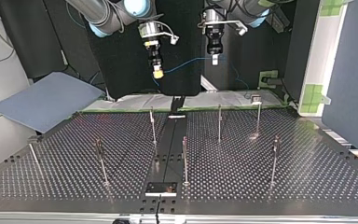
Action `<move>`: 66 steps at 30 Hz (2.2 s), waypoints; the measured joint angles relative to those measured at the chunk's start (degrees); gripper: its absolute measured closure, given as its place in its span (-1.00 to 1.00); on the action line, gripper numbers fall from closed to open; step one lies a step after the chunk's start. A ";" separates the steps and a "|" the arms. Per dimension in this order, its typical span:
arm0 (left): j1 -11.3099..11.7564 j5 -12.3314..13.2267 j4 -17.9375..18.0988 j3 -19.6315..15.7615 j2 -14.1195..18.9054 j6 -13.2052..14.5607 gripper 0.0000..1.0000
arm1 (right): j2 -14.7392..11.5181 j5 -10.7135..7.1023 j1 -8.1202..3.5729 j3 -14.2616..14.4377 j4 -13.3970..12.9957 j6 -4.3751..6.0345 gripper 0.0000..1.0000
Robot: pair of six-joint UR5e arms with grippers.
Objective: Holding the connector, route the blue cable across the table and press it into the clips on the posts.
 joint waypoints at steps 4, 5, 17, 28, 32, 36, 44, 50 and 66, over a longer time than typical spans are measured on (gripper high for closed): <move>0.00 0.00 0.00 0.00 0.00 0.00 1.00 | 0.00 0.00 0.00 0.00 0.00 0.00 1.00; 0.00 0.00 0.00 0.00 0.00 0.00 1.00 | 0.00 0.00 0.00 0.00 0.00 0.00 1.00; 0.26 0.47 -0.47 -0.12 -0.76 0.00 1.00 | 0.00 0.00 0.00 -0.05 0.06 0.00 1.00; 0.35 0.70 -0.70 -0.18 -1.65 0.00 1.00 | 0.00 0.00 0.00 -0.08 0.09 0.00 1.00; 0.35 0.70 -0.70 -0.18 -1.66 0.00 1.00 | 0.00 0.00 0.00 -0.08 0.09 0.00 1.00; 0.35 0.71 -0.70 -0.18 -1.67 0.00 1.00 | 0.00 0.00 0.00 -0.08 0.09 0.00 1.00; 0.35 0.71 -0.70 -0.18 -1.67 0.00 1.00 | 1.69 1.68 1.69 -1.66 1.78 -0.75 1.00; 0.35 0.71 -0.70 -0.17 -1.67 0.00 1.00 | 4.55 4.52 3.25 -2.31 4.65 -0.87 1.00; 0.63 0.98 -0.98 -0.46 -1.40 0.28 1.00 | 8.15 5.83 3.55 -2.58 13.38 -0.69 1.00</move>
